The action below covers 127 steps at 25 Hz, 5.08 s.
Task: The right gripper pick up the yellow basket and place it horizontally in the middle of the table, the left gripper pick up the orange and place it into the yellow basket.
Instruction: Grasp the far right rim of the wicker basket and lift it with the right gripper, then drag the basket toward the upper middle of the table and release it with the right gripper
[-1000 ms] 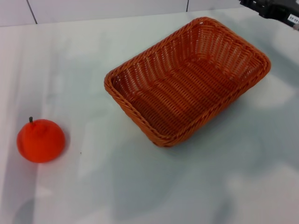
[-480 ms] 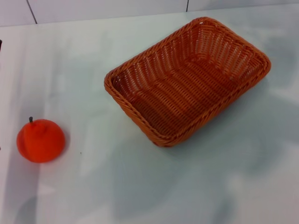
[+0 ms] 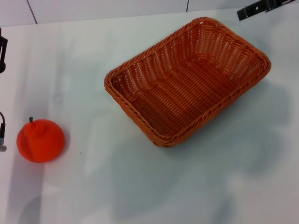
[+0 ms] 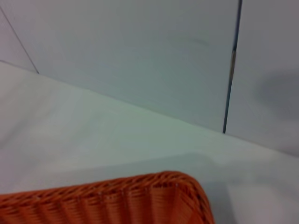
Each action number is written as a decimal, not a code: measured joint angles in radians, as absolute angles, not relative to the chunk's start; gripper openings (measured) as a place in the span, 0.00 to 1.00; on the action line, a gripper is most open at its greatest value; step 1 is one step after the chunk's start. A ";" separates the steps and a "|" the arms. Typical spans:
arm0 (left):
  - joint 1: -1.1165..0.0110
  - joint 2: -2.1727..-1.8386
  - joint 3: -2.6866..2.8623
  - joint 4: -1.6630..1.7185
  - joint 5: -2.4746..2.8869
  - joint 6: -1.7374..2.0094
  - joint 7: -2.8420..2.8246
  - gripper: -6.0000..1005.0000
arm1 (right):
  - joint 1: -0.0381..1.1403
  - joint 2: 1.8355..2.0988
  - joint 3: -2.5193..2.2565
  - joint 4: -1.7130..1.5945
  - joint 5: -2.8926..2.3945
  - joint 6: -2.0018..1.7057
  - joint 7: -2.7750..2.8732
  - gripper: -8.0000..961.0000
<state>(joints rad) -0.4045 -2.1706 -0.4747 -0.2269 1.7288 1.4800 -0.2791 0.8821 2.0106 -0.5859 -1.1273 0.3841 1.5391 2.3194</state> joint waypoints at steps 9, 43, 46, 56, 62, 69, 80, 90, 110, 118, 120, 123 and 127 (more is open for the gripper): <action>-0.410 -2.171 -0.474 -0.232 1.729 1.464 -0.279 0.84 | 0.860 2.020 -0.640 -0.988 0.388 1.387 2.306 0.89; -0.434 -2.170 -0.480 -0.235 1.725 1.432 -0.302 0.84 | 0.795 2.039 -0.704 -0.814 0.458 1.234 2.304 0.29; -0.434 -2.171 -0.480 -0.235 1.723 1.430 -0.302 0.84 | 0.757 2.041 -0.698 -0.858 0.543 1.281 2.304 0.24; -0.452 -2.171 -0.482 -0.235 1.723 1.402 -0.302 0.84 | 0.635 2.010 -0.589 -0.896 0.966 1.438 2.248 0.19; -0.466 -2.169 -0.482 -0.232 1.723 1.391 -0.302 0.84 | 0.622 2.010 -0.559 -0.811 1.072 1.440 2.241 0.20; -0.472 -2.165 -0.523 -0.215 1.724 1.395 -0.301 0.84 | 0.626 2.027 -0.548 -0.636 1.172 1.356 2.187 0.21; -0.478 -2.161 -0.549 -0.160 1.729 1.415 -0.302 0.84 | 0.642 2.076 -0.547 -0.462 1.268 1.225 2.147 0.23; -0.465 -2.163 -0.547 -0.148 1.729 1.409 -0.302 0.84 | 0.652 2.081 -0.554 -0.368 1.266 1.121 2.138 0.25; -0.462 -2.166 -0.549 -0.148 1.728 1.402 -0.302 0.84 | 0.645 2.077 -0.595 -0.346 1.257 1.073 2.139 0.30; -0.459 -2.166 -0.549 -0.149 1.725 1.402 -0.302 0.84 | 0.637 2.078 -0.597 -0.341 1.257 1.086 2.140 0.36; -0.455 -2.165 -0.546 -0.149 1.726 1.402 -0.303 0.84 | 0.627 2.078 -0.593 -0.339 1.260 1.096 2.140 0.37; -0.446 -2.162 -0.531 -0.146 1.729 1.407 -0.323 0.84 | 0.603 2.078 -0.577 -0.349 1.263 1.121 2.138 0.37; -0.435 -2.156 -0.502 -0.091 1.730 1.422 -0.461 0.83 | 0.572 2.076 -0.539 -0.396 1.265 1.189 2.134 0.42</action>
<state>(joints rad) -0.4353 -2.1558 -0.5023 -0.0908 1.7304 1.4224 -0.4606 0.5723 2.0759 -0.5389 -0.3961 1.2651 1.1888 2.1337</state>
